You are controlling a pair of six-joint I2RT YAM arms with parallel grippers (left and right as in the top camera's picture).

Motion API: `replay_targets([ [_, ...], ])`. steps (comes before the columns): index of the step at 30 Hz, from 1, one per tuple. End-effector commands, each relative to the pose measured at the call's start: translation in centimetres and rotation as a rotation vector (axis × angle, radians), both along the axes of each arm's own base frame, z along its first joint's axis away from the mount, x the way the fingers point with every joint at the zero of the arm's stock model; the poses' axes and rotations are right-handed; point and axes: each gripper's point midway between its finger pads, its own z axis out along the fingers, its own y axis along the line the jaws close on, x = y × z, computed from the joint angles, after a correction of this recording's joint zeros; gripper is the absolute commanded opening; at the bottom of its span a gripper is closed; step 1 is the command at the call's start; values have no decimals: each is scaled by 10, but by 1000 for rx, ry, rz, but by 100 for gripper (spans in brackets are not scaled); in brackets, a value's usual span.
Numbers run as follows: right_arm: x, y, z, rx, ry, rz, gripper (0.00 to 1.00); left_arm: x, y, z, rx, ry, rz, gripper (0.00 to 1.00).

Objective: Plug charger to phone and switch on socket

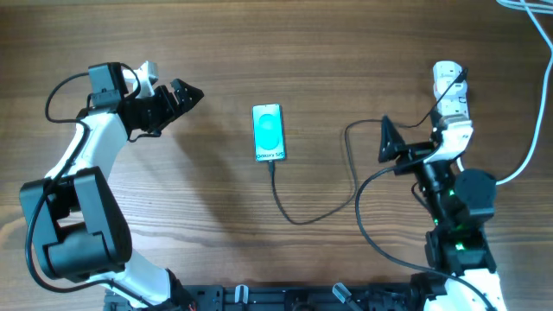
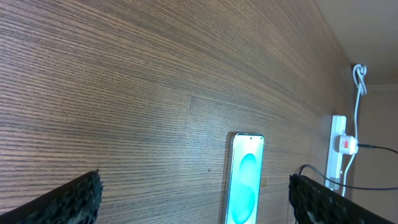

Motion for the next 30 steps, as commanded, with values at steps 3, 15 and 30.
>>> replay_targets([
  [3,-15,3,-32,33,36,16,100,0,0,1,-2,-4,-2,100],
  [15,-37,5,-90,41,93,33,100,0,0,1,-1,-4,-2,100],
  [30,-60,3,-102,18,141,31,100,0,0,1,-1,-4,-2,100],
])
